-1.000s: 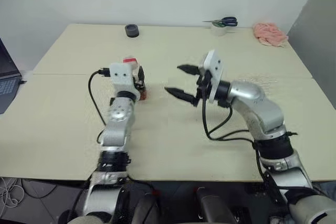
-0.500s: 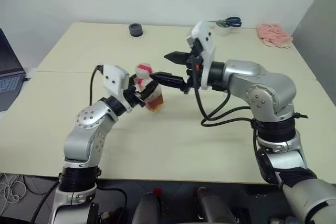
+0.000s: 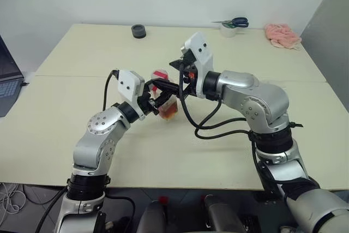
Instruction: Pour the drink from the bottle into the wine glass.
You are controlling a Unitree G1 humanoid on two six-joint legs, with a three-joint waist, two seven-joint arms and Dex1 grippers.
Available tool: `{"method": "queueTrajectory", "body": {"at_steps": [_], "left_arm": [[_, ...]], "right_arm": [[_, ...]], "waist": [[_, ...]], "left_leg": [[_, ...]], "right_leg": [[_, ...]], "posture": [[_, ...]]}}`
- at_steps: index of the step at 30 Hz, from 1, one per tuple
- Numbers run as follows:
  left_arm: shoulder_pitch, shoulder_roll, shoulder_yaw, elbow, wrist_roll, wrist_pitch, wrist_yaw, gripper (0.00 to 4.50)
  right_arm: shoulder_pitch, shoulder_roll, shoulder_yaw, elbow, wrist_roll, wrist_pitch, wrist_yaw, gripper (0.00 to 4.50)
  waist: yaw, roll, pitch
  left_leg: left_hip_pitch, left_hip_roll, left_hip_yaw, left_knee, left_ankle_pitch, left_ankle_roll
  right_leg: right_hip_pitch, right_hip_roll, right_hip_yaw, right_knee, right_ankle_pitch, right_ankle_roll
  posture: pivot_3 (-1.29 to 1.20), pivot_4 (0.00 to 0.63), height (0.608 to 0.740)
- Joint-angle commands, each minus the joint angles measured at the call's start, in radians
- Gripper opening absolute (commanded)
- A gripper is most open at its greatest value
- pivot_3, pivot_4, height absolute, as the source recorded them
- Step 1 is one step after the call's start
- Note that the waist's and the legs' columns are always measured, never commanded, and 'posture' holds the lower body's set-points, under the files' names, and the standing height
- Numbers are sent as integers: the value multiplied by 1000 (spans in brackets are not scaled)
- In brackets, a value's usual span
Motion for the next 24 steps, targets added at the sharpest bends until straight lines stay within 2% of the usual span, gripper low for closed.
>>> {"method": "queueTrajectory", "body": {"at_steps": [1, 4, 5, 9, 12, 14, 16, 20, 24], "left_arm": [[-29, -6, -5, -35, 8, -30, -2, 2188], [-28, -9, -3, -36, 11, -32, -1, 2187], [-26, -10, -3, -36, 13, -33, -1, 2187], [-20, -12, -5, -43, 12, -34, -7, 2187], [-23, -13, 1, -46, -19, -28, -36, 2186], [-29, -12, -3, -43, -31, -27, -59, 2185], [-31, -6, -12, -48, -41, -15, -82, 2184], [-28, 11, -17, -54, -53, -4, -99, 2183], [-34, 16, -15, -41, -52, -10, -101, 2182]], "right_arm": [[1, -1, -5, -12, -12, 9, -14, 3285], [7, 0, -2, -11, -14, 16, -21, 2156], [6, 3, -5, -10, -13, 15, -24, 1904], [-13, 0, -32, 14, -2, -27, 5, 1899], [-22, -92, 0, 97, 38, -235, 339, 1899], [-19, -198, 35, 159, 105, -300, 691, 1899], [-43, -268, 67, 243, 109, -373, 916, 1899], [-155, -228, 34, 487, 39, -480, 950, 1899], [-163, -227, -7, 494, 55, -453, 945, 1899]], "waist": [[0, 0, 0], [0, 0, 0], [0, 0, 0], [0, 0, 0], [1, 0, 0], [6, 0, 1], [10, 0, 2], [-18, 1, 3], [-25, 2, 4]], "left_leg": [[0, 0, 0, 0, 0, 0], [0, 0, 0, 0, 0, 0], [0, 0, 0, 0, 0, 0], [0, 0, 0, 0, 0, 0], [0, 0, 0, 0, 0, 0], [0, -1, 0, 0, 0, 0], [0, -2, 0, 0, 0, 0], [3, 0, 3, 0, 0, 1], [3, 3, 0, -1, 0, 1]], "right_leg": [[0, 0, 0, 0, 0, 0], [0, 0, 0, 0, 0, 0], [0, 0, 0, 0, 0, 0], [0, 0, 0, 0, 0, 0], [0, 0, 0, -1, 0, 1], [1, 0, 0, -1, -1, 2], [2, -2, -1, -3, -1, 2], [2, 0, 2, -2, 0, 1], [1, 5, 1, 1, -1, 0]], "posture": [[0, 150, 740], [0, 150, 740], [0, 150, 740], [0, 150, 740], [0, 150, 740], [0, 150, 740], [0, 150, 740], [0, 150, 740], [0, 150, 740]]}}
